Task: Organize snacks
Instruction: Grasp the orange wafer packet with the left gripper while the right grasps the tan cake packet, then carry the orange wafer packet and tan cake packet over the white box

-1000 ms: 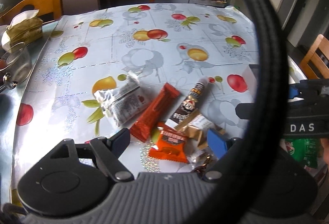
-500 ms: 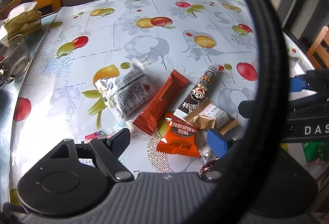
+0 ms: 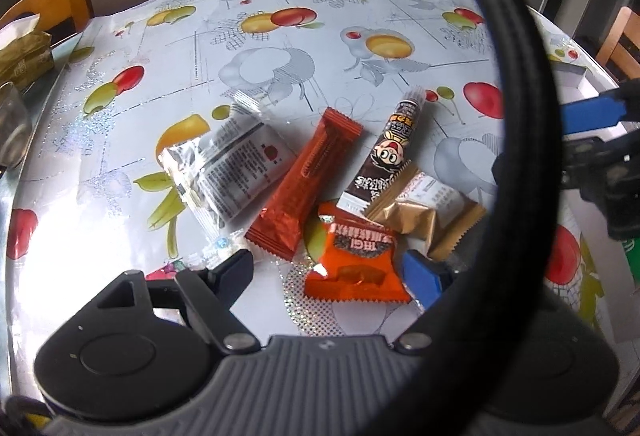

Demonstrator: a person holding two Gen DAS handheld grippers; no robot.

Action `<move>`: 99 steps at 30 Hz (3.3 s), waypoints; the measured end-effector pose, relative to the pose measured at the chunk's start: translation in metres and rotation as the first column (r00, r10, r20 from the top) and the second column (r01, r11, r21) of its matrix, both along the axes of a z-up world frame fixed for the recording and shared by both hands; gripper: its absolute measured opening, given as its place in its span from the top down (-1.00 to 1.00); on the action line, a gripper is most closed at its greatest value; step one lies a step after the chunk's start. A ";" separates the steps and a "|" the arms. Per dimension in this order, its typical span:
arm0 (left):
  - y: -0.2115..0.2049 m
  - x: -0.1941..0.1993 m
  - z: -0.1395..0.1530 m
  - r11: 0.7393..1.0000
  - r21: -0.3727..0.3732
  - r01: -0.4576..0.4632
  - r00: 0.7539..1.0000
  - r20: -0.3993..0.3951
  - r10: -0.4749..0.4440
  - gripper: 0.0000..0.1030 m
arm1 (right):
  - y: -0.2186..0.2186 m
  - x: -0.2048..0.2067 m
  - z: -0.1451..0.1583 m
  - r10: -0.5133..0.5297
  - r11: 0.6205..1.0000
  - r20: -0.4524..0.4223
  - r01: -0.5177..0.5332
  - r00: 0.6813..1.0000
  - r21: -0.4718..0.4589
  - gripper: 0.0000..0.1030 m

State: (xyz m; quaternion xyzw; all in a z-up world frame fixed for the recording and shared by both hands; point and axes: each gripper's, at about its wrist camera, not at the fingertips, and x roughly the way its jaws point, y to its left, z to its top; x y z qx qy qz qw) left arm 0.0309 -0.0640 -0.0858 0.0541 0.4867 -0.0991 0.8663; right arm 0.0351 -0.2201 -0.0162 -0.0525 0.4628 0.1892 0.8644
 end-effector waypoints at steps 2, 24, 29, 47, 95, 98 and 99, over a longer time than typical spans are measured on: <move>-0.001 0.000 -0.003 1.000 -0.005 0.013 1.000 0.004 -0.012 -0.52 | 0.001 -0.001 -0.001 0.002 1.000 -0.003 -0.003 1.000 -0.002 -0.39; 0.017 -0.005 -0.006 0.999 -0.042 -0.027 0.999 -0.030 0.026 0.10 | 0.019 0.002 -0.011 0.049 0.999 -0.036 -0.049 0.998 0.008 -0.48; 0.025 -0.014 -0.004 0.998 -0.043 -0.050 0.998 -0.029 0.049 0.10 | 0.030 0.001 -0.015 0.072 0.997 -0.045 -0.072 0.996 0.007 -0.51; 0.041 -0.025 -0.006 0.997 -0.041 -0.063 0.997 -0.039 0.061 0.10 | 0.054 0.014 -0.046 0.074 0.996 -0.065 -0.077 0.995 -0.042 -0.44; 0.034 -0.021 0.016 0.998 -0.043 -0.040 0.999 0.031 0.041 0.15 | 0.041 0.012 -0.041 0.077 0.997 -0.082 -0.078 0.994 -0.010 0.00; 0.032 -0.021 0.016 0.998 -0.046 -0.037 0.999 0.033 0.039 0.15 | 0.040 0.010 -0.041 0.076 0.997 -0.092 -0.077 0.993 -0.009 0.00; 0.031 -0.021 0.017 0.998 -0.046 -0.037 0.999 0.034 0.039 0.15 | 0.039 0.010 -0.042 0.076 0.997 -0.097 -0.077 0.992 -0.009 0.01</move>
